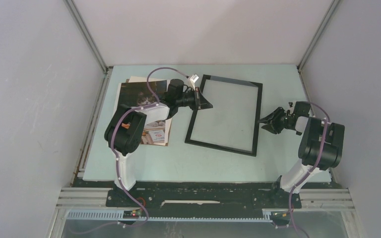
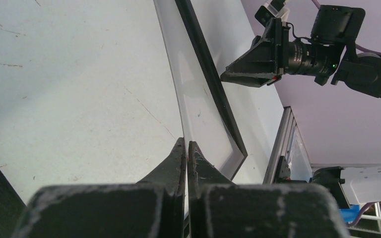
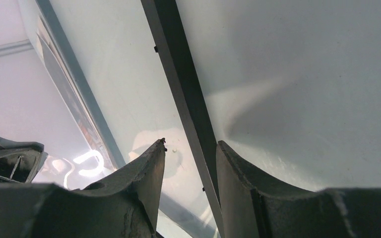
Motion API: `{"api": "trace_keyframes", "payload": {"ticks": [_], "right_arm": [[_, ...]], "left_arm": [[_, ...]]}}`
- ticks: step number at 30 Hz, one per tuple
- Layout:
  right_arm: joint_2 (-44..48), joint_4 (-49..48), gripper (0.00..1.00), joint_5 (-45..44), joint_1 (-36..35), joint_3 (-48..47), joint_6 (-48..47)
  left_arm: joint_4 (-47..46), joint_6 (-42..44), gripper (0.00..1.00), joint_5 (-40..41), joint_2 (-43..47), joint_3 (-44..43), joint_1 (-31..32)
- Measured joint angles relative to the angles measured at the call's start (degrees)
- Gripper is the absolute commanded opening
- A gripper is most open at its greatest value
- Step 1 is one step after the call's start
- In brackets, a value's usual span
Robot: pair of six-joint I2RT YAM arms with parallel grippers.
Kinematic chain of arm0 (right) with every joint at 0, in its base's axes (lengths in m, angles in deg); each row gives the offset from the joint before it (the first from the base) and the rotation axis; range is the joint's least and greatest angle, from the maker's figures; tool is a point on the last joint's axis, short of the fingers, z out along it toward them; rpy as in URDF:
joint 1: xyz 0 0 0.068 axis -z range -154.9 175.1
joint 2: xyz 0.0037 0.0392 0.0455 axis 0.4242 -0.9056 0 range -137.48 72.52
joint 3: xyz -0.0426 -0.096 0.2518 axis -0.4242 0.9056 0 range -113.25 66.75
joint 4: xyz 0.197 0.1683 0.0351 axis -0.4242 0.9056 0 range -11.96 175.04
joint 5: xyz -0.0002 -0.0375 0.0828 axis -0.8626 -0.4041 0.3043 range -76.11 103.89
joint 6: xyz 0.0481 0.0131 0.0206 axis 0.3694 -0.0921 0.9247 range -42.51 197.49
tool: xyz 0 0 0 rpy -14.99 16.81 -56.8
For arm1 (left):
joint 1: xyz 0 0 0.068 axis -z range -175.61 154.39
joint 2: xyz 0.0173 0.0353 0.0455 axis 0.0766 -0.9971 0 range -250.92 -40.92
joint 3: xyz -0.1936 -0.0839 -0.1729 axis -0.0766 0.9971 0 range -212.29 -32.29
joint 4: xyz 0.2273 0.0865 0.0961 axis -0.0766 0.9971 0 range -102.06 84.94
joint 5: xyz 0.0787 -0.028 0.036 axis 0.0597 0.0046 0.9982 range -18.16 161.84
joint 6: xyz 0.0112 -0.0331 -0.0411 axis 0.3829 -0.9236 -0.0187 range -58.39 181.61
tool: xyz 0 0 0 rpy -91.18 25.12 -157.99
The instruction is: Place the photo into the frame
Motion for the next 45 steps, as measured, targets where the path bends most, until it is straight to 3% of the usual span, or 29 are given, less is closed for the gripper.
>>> {"api": "trace_keyframes", "payload": {"ticks": [11,26,37,45], "right_arm": [[0.0,-0.28,0.5,0.0,0.0,0.0,0.07],[-0.02,-0.48,0.5,0.0,-0.07,0.0,0.26],[-0.26,-0.39,0.51,-1.33,-0.11,0.0,0.35],[-0.26,5.27,0.46,-7.8,-1.01,-3.41,-0.33]], "left_arm": [[0.92,-3.76,0.0,-2.25,-1.77,-4.92,-0.15],[-2.03,-17.86,0.0,-7.45,-9.33,-9.07,-2.29],[-13.14,-33.29,0.0,-11.13,-15.06,-10.25,-2.91],[-18.27,-38.34,0.0,-12.31,-15.65,-10.25,-3.02]]}}
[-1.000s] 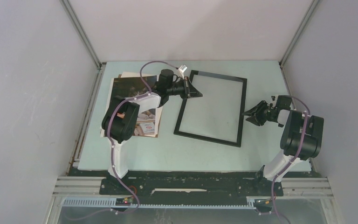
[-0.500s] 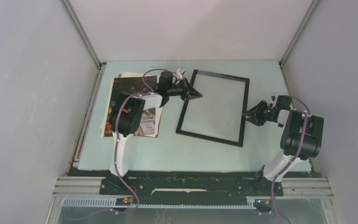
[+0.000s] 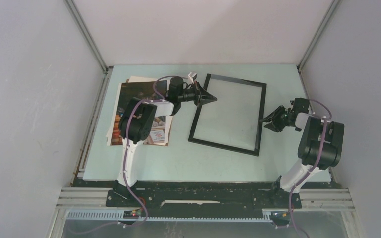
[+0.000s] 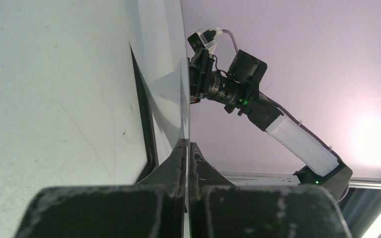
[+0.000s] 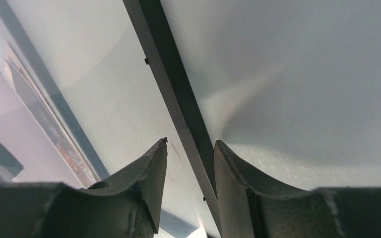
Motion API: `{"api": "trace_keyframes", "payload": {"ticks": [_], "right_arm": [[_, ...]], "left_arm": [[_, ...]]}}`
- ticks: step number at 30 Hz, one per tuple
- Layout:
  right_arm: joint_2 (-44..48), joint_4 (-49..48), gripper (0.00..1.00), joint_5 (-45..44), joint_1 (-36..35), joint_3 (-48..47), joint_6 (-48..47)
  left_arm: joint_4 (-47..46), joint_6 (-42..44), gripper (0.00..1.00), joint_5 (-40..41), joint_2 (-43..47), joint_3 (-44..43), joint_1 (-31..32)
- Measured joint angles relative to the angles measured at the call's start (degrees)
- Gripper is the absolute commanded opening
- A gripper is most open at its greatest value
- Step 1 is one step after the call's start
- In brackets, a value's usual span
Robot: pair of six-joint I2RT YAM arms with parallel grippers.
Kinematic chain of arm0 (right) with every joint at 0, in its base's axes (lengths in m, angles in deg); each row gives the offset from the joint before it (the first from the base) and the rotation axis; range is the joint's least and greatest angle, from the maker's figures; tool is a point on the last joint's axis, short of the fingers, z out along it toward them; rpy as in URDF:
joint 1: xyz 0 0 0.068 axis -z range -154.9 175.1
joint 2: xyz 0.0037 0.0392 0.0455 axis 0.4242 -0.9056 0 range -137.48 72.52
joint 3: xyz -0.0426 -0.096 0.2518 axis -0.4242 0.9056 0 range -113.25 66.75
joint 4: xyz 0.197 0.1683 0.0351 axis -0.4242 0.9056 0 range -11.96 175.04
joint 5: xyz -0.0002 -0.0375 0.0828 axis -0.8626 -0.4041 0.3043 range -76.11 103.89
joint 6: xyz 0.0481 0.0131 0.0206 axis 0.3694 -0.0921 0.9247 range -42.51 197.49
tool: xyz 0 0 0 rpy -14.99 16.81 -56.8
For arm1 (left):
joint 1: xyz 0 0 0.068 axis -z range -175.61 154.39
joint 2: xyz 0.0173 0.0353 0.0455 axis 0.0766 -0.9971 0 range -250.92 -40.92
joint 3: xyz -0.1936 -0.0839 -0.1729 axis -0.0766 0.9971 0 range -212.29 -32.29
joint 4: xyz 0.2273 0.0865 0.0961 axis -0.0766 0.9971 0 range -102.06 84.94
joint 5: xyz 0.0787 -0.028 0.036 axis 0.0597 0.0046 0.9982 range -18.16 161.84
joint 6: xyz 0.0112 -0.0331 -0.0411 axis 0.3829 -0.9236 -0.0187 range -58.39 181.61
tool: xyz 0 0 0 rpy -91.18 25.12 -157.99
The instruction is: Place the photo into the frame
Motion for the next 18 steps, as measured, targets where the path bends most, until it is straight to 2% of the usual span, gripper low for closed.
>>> {"api": "trace_keyframes", "payload": {"ticks": [18], "right_arm": [[-3.89,3.5,0.36,-1.55,-1.46,-4.57,-0.33]], "left_arm": [[-6.25,-2.67,0.0,-3.15,-4.42,0.0,-0.24]]}}
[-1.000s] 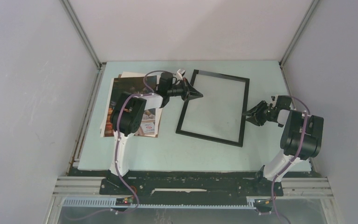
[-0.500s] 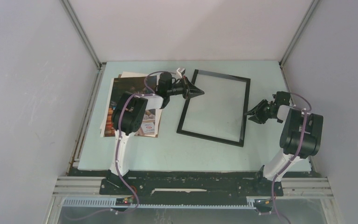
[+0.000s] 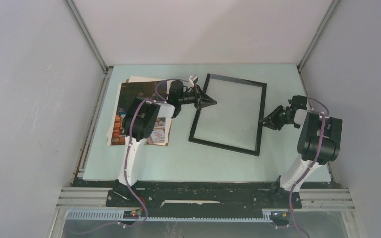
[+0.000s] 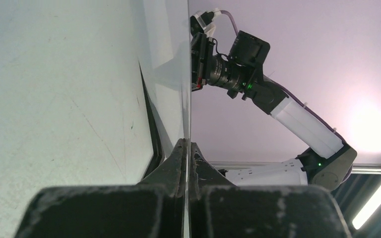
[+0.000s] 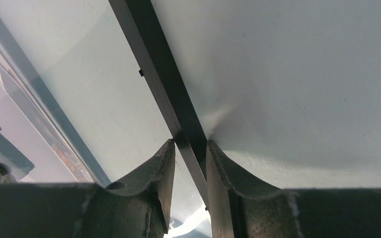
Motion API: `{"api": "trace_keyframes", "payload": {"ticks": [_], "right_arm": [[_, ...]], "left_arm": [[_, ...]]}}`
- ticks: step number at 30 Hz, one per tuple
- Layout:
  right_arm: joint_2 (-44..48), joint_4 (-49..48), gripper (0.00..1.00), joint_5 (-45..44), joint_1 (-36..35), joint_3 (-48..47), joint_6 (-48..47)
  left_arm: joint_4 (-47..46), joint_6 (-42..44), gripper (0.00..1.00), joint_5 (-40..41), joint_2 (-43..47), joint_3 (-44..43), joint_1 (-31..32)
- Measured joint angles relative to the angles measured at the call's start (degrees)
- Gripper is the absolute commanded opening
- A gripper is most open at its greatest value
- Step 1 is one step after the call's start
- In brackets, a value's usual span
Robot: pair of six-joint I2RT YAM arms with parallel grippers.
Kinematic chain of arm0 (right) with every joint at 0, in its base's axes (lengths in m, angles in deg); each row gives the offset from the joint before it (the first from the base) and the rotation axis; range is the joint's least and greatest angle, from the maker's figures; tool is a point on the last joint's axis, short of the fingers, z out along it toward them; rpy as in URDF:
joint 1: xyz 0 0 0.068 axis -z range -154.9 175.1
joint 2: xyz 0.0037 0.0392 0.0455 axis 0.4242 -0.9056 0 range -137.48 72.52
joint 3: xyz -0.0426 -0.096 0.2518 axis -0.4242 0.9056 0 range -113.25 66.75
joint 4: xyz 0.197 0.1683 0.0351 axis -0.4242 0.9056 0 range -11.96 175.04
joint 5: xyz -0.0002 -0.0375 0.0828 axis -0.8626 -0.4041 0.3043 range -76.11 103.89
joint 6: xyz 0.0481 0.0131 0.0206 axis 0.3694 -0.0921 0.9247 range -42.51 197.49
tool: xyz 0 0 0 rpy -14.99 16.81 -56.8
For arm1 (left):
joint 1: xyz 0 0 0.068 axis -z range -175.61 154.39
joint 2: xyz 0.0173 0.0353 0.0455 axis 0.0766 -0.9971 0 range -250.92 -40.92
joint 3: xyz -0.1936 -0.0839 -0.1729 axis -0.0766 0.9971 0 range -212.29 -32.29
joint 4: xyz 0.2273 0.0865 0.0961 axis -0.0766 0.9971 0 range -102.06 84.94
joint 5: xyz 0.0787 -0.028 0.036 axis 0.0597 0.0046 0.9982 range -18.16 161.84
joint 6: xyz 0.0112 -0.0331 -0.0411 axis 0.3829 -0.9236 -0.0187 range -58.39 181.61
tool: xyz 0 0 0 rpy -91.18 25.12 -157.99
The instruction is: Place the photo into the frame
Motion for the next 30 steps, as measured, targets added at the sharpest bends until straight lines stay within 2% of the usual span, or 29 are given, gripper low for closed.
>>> {"api": "trace_keyframes", "payload": {"ticks": [12,30], "right_arm": [[-0.52,-0.24,0.28,0.52,-0.48,-0.2,0.0],[-1.01,-0.52,0.27,1.6,-0.48,-0.46,0.04]], "left_arm": [[-12.94,-4.09,0.0,-2.25,0.0,0.0,1.05],[-20.28,-8.61,0.0,-3.58,0.0,0.0,1.92]]}}
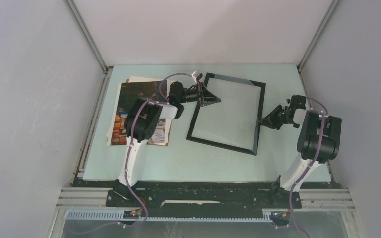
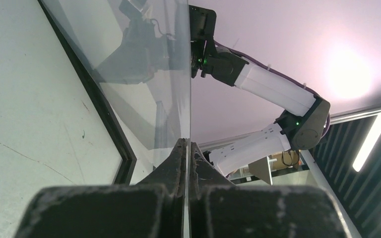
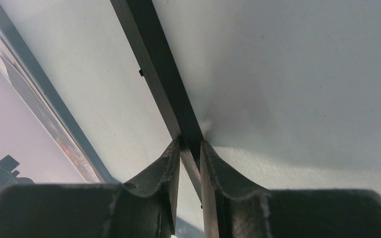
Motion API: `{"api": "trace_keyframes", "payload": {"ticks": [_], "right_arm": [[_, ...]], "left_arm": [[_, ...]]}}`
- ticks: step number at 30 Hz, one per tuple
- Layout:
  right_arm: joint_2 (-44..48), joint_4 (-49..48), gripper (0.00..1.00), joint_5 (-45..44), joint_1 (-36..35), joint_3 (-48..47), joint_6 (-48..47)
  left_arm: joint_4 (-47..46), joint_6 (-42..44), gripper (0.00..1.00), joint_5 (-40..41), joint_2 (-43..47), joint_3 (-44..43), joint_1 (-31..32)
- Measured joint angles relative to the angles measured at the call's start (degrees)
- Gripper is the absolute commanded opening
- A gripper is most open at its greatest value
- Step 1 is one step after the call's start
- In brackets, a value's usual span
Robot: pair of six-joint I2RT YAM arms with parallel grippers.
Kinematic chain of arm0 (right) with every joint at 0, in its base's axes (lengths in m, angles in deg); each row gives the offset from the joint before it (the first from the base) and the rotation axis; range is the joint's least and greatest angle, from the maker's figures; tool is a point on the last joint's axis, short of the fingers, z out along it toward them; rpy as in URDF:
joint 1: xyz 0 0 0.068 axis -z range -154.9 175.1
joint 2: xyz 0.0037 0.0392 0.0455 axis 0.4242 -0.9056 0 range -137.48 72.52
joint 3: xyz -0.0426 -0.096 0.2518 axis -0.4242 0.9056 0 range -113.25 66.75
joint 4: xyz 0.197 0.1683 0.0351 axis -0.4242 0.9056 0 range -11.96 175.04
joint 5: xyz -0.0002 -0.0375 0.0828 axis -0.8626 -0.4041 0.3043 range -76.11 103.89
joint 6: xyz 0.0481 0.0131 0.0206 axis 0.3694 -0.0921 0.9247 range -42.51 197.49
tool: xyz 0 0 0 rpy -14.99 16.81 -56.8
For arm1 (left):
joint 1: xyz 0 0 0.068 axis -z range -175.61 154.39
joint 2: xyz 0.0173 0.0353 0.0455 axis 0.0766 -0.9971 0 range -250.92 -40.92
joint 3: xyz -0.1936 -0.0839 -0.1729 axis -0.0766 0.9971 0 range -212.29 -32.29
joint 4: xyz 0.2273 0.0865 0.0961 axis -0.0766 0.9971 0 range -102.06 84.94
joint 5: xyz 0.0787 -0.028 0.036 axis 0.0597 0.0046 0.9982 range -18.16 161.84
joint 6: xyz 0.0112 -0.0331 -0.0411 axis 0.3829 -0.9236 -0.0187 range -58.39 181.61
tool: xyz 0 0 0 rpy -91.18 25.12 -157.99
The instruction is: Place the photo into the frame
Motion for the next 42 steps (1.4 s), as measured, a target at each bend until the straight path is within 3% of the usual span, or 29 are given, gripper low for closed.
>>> {"api": "trace_keyframes", "payload": {"ticks": [7,20,33,42], "right_arm": [[0.0,0.0,0.28,0.0,0.0,0.0,0.0],[-0.13,-0.2,0.28,0.24,0.0,0.0,0.02],[-0.33,-0.48,0.28,0.63,0.07,0.0,0.02],[-0.35,-0.59,0.28,0.72,0.07,0.0,0.02]], "left_arm": [[0.68,-0.22,0.0,-0.96,-0.5,0.0,-0.39],[13.46,6.29,0.0,-1.86,-1.73,-1.36,-1.6],[26.18,20.39,0.0,-1.62,-0.22,-2.54,-1.29],[27.96,26.14,0.0,-1.38,3.91,-2.56,-0.37]]}}
